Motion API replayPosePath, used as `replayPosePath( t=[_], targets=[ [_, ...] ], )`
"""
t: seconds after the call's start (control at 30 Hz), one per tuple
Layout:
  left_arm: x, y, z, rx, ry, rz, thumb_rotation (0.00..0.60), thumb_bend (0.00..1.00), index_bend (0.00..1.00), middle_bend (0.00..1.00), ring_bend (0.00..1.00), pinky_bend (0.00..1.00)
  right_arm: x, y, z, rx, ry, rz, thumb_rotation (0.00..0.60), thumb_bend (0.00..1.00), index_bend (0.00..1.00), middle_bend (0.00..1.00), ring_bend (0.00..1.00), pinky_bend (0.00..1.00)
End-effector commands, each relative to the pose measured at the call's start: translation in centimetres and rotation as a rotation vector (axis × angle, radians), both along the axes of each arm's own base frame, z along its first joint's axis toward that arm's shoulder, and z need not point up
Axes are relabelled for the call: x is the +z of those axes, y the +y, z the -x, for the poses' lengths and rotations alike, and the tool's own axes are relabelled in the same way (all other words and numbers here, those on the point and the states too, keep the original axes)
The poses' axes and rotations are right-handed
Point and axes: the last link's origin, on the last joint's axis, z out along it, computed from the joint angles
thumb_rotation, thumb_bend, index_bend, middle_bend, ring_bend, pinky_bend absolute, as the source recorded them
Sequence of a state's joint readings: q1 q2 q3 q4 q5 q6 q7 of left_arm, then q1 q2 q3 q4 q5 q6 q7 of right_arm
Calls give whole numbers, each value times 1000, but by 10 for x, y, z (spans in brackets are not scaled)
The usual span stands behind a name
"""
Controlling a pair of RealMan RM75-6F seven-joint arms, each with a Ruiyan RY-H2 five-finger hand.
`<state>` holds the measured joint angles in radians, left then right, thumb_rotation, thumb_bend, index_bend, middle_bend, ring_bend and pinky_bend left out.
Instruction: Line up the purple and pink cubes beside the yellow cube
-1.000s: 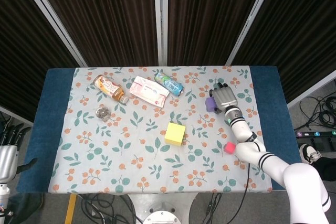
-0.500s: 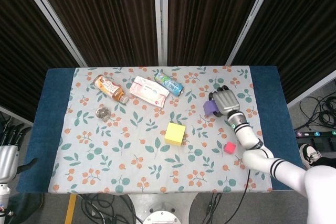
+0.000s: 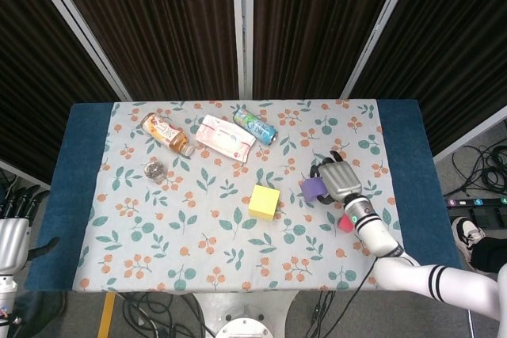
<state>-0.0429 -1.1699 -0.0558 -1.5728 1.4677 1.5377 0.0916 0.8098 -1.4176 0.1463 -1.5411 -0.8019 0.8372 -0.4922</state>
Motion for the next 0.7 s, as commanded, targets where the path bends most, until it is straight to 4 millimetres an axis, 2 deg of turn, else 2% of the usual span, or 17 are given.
replayPosePath(
  t=[0.03, 0.4, 0.7],
  targets=[
    [0, -1, 0, -2, -1, 1, 600, 0, 221, 222, 117, 184, -8, 7, -8, -13, -10, -9, 600, 177, 499, 482, 190, 0],
    [-1, -2, 3, 0, -12, 0, 600, 0, 221, 222, 117, 183, -20, 18, -24, -10, -7, -35, 600, 177, 499, 482, 190, 0],
    [-2, -2, 5, 2, -14, 0, 600, 0, 221, 222, 117, 184, -40, 16, -39, 15, 15, -44, 600, 177, 499, 482, 190, 0]
  ],
)
